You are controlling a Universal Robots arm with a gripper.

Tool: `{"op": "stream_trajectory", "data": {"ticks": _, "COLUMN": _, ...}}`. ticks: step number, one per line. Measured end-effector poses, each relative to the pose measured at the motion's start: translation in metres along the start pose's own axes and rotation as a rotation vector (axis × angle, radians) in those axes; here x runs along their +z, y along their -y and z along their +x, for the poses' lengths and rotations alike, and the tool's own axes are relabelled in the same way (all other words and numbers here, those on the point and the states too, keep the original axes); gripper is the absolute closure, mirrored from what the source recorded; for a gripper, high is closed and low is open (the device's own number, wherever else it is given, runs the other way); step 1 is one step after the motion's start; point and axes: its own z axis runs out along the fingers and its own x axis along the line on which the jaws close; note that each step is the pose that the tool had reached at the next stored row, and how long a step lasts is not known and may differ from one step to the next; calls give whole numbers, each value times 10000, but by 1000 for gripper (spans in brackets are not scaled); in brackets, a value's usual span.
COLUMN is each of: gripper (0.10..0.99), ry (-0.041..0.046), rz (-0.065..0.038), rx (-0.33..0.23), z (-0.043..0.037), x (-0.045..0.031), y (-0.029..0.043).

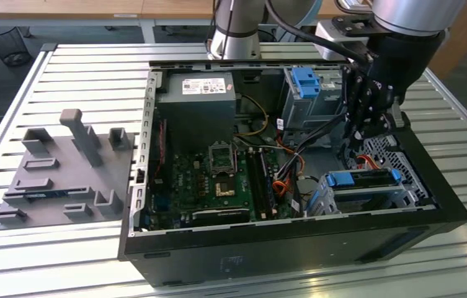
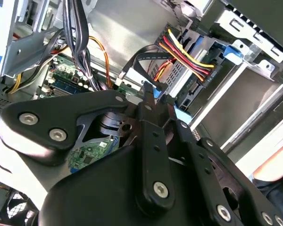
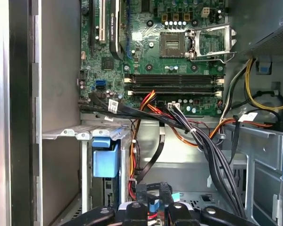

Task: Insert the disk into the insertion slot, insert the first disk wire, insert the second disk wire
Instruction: 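Insert the second disk wire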

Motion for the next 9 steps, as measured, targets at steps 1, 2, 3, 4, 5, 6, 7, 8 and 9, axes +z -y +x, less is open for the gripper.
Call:
{"op": "stream_trajectory", "data": {"ticks": 1, "gripper": 839, "ry": -95, "rz": -28, "rx": 74, "z": -6, "x": 9, "y": 8}}
{"op": "stream_trajectory", "data": {"ticks": 2, "gripper": 839, "ry": -138, "rz": -41, "rx": 87, "z": -7, "x": 13, "y": 11}}
{"op": "stream_trajectory", "data": {"ticks": 3, "gripper": 839, "ry": -155, "rz": -55, "rx": 93, "z": -8, "x": 18, "y": 15}}
{"op": "stream_trajectory", "data": {"ticks": 4, "gripper": 839, "ry": -162, "rz": -67, "rx": 94, "z": -9, "x": 23, "y": 18}}
{"op": "stream_trajectory", "data": {"ticks": 5, "gripper": 839, "ry": -162, "rz": -76, "rx": 94, "z": -9, "x": 28, "y": 21}}
{"op": "stream_trajectory", "data": {"ticks": 6, "gripper": 839, "ry": -162, "rz": -81, "rx": 93, "z": -9, "x": 34, "y": 24}}
{"op": "stream_trajectory", "data": {"ticks": 7, "gripper": 839, "ry": -163, "rz": -85, "rx": 93, "z": -10, "x": 39, "y": 27}}
{"op": "stream_trajectory", "data": {"ticks": 8, "gripper": 839, "ry": -163, "rz": -87, "rx": 93, "z": -10, "x": 45, "y": 29}}
{"op": "stream_trajectory", "data": {"ticks": 9, "gripper": 839, "ry": -163, "rz": -90, "rx": 93, "z": -10, "x": 52, "y": 32}}
